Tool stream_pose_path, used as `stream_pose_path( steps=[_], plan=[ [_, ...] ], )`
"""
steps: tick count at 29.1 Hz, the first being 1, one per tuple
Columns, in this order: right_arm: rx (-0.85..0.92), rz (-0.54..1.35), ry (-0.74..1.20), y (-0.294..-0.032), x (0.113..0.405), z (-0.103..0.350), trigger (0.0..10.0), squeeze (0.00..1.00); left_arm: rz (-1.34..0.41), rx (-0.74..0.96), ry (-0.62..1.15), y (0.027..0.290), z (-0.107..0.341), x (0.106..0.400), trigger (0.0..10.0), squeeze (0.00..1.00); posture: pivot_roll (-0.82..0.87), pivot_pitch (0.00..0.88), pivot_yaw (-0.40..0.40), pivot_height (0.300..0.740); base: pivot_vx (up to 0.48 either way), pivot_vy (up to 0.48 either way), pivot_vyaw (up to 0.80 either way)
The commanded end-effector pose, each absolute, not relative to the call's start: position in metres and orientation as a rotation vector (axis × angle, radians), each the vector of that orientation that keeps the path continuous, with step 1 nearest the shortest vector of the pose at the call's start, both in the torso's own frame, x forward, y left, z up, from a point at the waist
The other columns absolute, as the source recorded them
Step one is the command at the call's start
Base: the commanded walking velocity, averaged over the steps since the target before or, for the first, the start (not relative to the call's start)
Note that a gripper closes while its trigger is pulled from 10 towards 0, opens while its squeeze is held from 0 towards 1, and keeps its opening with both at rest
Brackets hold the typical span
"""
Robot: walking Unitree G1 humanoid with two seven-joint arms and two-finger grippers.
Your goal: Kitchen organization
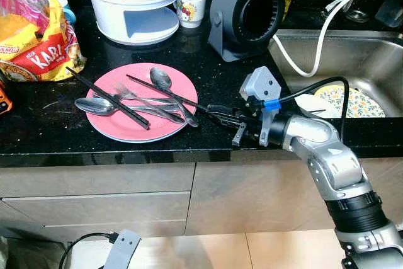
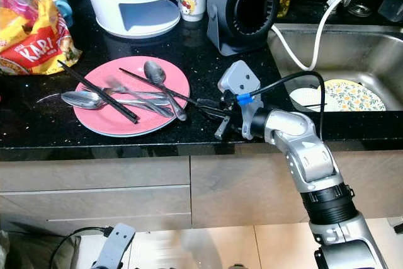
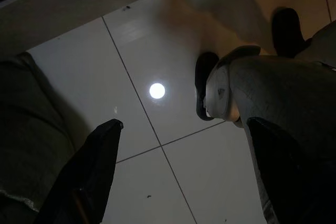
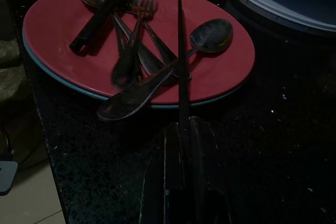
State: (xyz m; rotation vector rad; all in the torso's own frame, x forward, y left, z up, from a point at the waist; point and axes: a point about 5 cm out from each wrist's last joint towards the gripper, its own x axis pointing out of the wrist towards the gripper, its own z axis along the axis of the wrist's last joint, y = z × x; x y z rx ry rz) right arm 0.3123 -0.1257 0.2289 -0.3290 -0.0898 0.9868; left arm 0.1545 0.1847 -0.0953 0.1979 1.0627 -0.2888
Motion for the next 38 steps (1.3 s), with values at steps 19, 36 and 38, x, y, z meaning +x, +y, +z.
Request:
stream_pose_path(
  steps=[19,36,38],
  plan=[
    [0.236,0.910,-0.450,-0.127,0.313,0.276,0.0,0.00,-0.259,0.145,1.018,0.183,-0.090,0.167,10.0,0.00,0.06,0.094,-0.021,0.740,0.000,0.000,0.00],
    [0.375,0.829,-0.477,-0.125,0.314,0.273,10.0,0.00,-0.275,0.114,0.928,0.177,-0.079,0.190,10.0,0.00,0.05,0.097,-0.015,0.740,0.167,-0.276,0.13],
    [0.364,0.798,-0.451,-0.127,0.317,0.270,10.0,0.00,-0.275,0.114,0.932,0.177,-0.080,0.189,10.0,0.00,0.05,0.097,-0.014,0.740,0.262,-0.401,0.80]
  ],
)
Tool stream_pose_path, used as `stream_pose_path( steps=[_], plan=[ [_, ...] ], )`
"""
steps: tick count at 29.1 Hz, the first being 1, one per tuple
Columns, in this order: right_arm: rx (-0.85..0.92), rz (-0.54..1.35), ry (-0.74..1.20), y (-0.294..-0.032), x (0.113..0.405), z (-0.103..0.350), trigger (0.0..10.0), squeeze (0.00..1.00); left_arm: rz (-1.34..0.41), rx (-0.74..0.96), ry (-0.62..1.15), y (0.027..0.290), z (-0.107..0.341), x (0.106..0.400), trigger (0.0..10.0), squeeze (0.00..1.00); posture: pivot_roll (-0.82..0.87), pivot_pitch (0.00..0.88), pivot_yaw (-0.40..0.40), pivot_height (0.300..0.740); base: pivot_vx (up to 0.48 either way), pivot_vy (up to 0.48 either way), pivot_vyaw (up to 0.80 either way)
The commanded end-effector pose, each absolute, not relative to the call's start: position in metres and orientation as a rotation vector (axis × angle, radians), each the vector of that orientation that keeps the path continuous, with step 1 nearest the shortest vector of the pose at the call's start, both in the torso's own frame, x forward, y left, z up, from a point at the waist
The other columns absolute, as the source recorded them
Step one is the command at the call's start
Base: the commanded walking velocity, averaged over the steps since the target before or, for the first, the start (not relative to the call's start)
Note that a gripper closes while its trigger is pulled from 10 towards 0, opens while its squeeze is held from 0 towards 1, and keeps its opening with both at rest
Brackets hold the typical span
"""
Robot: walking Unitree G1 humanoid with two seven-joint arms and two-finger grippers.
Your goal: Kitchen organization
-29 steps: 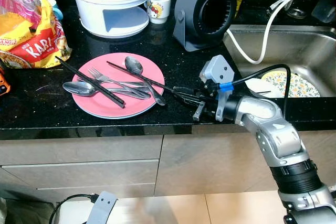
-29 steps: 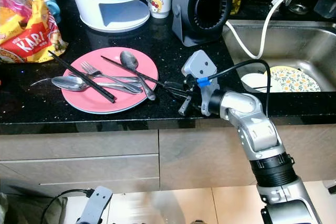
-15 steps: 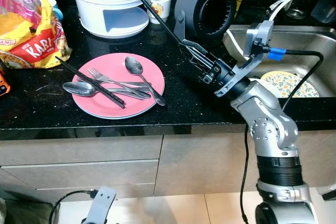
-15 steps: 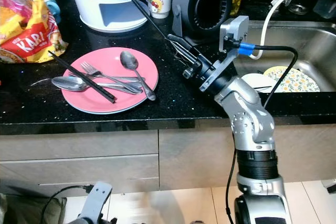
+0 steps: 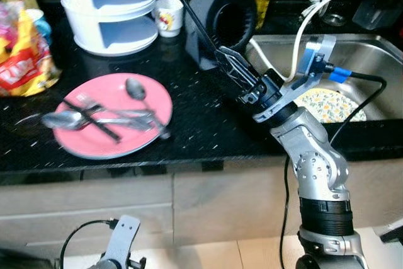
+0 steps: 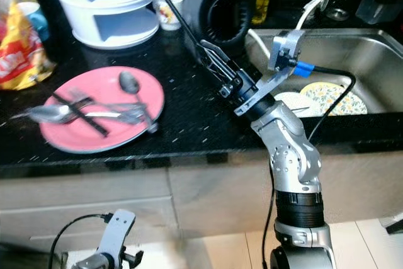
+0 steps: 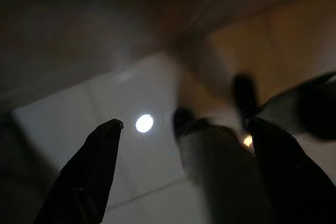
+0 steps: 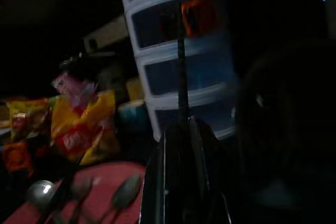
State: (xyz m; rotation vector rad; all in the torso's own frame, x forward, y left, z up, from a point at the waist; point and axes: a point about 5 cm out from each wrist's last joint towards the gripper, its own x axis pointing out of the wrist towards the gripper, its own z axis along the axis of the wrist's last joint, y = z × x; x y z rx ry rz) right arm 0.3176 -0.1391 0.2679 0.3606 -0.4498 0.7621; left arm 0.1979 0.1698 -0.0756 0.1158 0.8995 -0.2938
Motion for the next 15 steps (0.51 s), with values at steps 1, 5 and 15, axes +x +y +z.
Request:
stream_pose_path(
  steps=[1,5,15],
  plan=[
    [0.354,0.791,-0.435,-0.127,0.318,0.268,10.0,0.00,-0.274,0.114,0.938,0.178,-0.081,0.187,10.0,0.00,0.05,0.096,-0.017,0.740,0.262,-0.401,0.80],
    [0.340,0.791,-0.428,-0.125,0.318,0.267,10.0,0.00,-0.261,0.120,0.951,0.181,-0.082,0.184,10.0,0.00,0.05,0.095,-0.019,0.740,0.066,-0.226,0.80],
    [0.321,0.719,-0.421,-0.130,0.324,0.267,10.0,0.00,-0.264,0.110,0.982,0.180,-0.086,0.175,10.0,0.00,0.05,0.087,-0.029,0.740,0.000,0.000,0.20]
  ],
)
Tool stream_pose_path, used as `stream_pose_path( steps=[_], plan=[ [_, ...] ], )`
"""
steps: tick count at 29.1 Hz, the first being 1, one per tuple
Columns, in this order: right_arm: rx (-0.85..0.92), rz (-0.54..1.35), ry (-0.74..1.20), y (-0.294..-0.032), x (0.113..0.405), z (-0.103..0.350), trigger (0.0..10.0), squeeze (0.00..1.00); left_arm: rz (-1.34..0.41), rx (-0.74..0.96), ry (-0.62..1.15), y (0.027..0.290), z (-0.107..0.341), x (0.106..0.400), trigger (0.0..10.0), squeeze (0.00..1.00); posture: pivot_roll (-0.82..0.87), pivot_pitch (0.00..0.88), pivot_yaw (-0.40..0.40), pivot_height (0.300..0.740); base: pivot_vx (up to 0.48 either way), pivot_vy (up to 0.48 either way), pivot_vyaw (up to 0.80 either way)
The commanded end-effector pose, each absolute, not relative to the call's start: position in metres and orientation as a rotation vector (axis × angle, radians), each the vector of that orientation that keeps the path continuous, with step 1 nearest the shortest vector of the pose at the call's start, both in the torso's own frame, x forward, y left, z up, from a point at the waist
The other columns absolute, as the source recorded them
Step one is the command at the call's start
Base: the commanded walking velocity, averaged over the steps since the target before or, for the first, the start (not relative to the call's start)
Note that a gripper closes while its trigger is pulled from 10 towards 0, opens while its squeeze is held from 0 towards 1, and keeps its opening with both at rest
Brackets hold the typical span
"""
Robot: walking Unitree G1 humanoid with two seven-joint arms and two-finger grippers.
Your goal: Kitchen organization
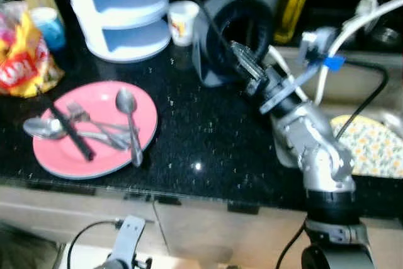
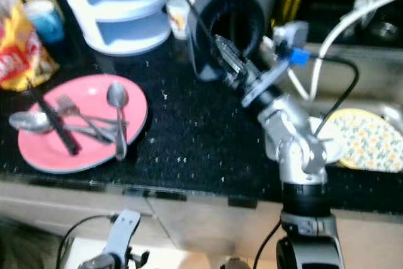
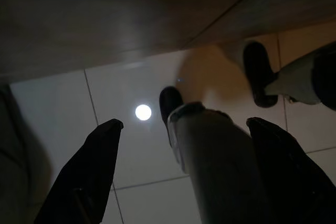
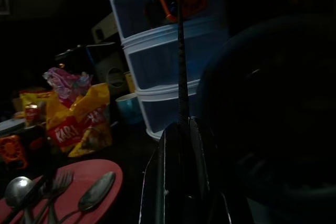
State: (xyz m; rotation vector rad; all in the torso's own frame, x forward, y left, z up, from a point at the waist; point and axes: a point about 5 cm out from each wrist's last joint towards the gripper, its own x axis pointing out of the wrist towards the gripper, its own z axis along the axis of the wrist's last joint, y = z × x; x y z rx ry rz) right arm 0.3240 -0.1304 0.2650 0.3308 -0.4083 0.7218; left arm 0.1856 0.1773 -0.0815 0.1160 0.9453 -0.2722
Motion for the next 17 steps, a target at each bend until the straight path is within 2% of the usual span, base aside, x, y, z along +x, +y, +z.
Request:
stream_pose_path(
  steps=[1,10,17],
  plan=[
    [0.319,0.719,-0.422,-0.130,0.324,0.267,10.0,0.00,-0.264,0.110,0.984,0.180,-0.087,0.174,10.0,0.00,0.05,0.087,-0.029,0.740,0.000,0.000,0.00],
    [0.275,0.673,-0.412,-0.137,0.326,0.265,10.0,0.00,-0.269,0.110,1.012,0.181,-0.090,0.167,10.0,0.00,0.05,0.092,-0.029,0.740,0.000,0.000,0.00],
    [0.227,0.537,-0.373,-0.157,0.336,0.260,10.0,0.00,-0.285,0.102,1.054,0.181,-0.095,0.155,10.0,0.00,0.05,0.095,-0.025,0.740,0.000,-0.354,0.00]
  ],
)
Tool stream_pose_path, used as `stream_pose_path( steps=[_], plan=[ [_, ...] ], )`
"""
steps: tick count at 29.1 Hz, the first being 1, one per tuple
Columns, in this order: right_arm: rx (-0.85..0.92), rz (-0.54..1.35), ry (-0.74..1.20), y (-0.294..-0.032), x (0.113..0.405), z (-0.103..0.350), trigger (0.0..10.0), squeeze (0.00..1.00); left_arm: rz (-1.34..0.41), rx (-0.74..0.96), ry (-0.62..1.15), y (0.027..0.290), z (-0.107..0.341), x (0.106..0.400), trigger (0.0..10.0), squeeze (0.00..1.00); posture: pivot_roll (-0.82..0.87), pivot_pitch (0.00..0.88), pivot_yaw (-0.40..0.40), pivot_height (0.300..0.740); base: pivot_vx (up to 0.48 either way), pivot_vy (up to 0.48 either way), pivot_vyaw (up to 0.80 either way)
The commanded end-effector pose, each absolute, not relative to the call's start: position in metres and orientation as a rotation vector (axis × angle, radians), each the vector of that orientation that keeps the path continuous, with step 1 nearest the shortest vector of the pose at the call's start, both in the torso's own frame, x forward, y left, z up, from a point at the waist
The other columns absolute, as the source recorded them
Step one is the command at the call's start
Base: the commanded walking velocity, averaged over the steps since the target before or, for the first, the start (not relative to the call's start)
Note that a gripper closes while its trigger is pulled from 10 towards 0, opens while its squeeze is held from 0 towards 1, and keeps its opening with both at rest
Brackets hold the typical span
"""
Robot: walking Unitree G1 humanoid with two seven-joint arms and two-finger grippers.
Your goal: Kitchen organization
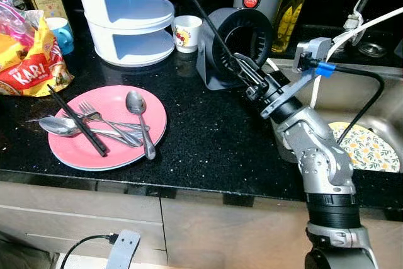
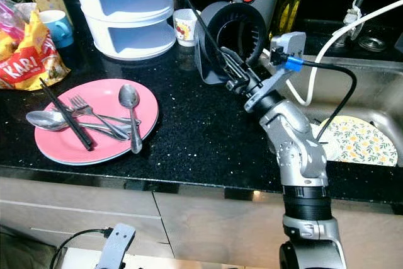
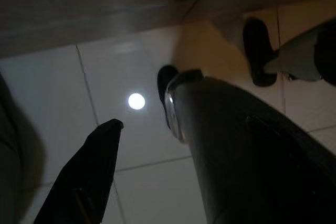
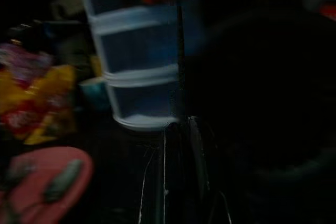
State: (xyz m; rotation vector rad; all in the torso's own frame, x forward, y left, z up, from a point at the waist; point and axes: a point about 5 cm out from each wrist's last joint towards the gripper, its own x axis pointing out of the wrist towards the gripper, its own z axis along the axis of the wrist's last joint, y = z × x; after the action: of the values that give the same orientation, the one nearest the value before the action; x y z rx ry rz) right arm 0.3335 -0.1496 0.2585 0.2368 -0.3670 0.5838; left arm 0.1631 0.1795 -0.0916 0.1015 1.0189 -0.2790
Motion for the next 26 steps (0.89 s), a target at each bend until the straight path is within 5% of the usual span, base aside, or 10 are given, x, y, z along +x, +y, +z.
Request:
stream_pose_path(
  steps=[1,8,26],
  plan=[
    [0.227,0.530,-0.372,-0.159,0.337,0.260,10.0,0.00,-0.285,0.101,1.055,0.181,-0.095,0.155,10.0,0.00,0.05,0.095,-0.025,0.740,0.000,-0.424,0.00],
    [0.222,0.498,-0.360,-0.163,0.338,0.258,10.0,0.00,-0.281,0.099,1.066,0.183,-0.096,0.152,10.0,0.00,0.04,0.096,-0.024,0.740,0.000,-0.425,0.00],
    [0.290,0.514,-0.414,-0.166,0.336,0.264,10.0,0.00,-0.265,0.118,1.104,0.187,-0.099,0.144,10.0,0.00,0.05,0.100,-0.018,0.740,0.000,-0.034,0.00]
  ],
)
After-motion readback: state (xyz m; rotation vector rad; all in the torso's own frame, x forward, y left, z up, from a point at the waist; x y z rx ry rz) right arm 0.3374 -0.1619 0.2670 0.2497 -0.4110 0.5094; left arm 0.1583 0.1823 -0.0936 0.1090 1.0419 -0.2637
